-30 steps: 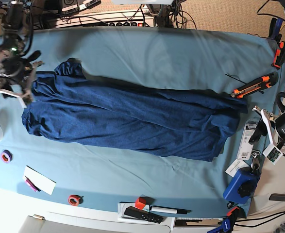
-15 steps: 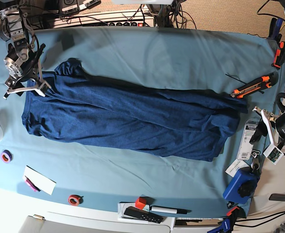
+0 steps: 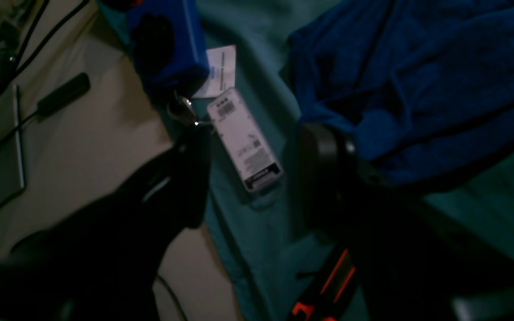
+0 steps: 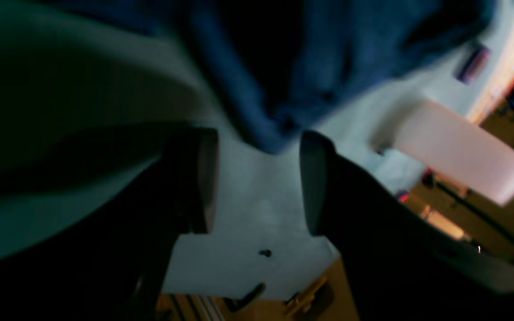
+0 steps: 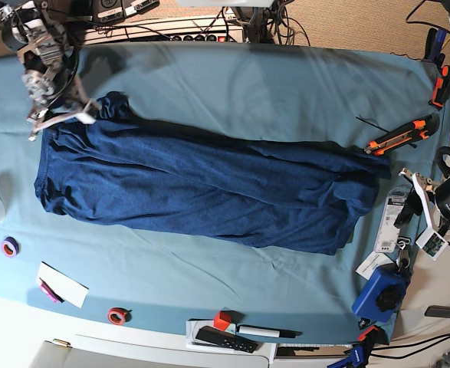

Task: Layout the t-shirt on the table in an organized manner, then fold the t-shirt properly

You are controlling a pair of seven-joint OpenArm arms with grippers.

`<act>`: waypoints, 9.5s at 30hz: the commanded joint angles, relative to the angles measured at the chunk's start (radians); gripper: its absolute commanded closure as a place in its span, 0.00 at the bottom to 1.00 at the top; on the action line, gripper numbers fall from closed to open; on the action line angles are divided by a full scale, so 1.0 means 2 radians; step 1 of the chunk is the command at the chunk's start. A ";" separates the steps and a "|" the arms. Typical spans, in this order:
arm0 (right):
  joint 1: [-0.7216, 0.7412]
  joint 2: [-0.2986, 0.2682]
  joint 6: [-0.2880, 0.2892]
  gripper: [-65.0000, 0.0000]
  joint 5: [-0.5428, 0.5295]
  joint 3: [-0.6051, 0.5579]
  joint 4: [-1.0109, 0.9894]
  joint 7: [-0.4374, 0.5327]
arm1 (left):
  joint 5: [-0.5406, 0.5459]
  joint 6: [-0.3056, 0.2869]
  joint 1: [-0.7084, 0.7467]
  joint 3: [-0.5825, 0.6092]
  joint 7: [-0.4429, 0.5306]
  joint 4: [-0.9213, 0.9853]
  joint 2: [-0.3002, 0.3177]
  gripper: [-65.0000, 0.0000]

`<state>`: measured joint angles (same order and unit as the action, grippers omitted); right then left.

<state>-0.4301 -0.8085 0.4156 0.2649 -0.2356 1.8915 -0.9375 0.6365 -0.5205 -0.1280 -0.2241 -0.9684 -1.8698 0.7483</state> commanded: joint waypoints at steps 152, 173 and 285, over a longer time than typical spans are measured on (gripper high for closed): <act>0.106 -0.007 -0.010 1.00 -0.002 -0.012 -0.134 0.025 | -0.330 0.248 0.143 0.336 0.208 0.048 0.031 1.00; 0.106 -0.007 -0.010 1.00 -0.001 -0.012 -0.134 0.023 | -0.355 0.263 0.090 0.336 0.213 0.201 0.070 1.00; 0.107 -0.025 -0.062 1.00 0.032 -0.012 -0.126 0.012 | -0.447 0.279 -0.054 0.536 0.178 0.044 0.136 1.00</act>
<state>-0.2279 -0.8268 0.3035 0.3111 -0.2710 1.6241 -0.8940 -0.2428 0.0212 -0.2234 0.8585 -0.6025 -1.7706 0.9951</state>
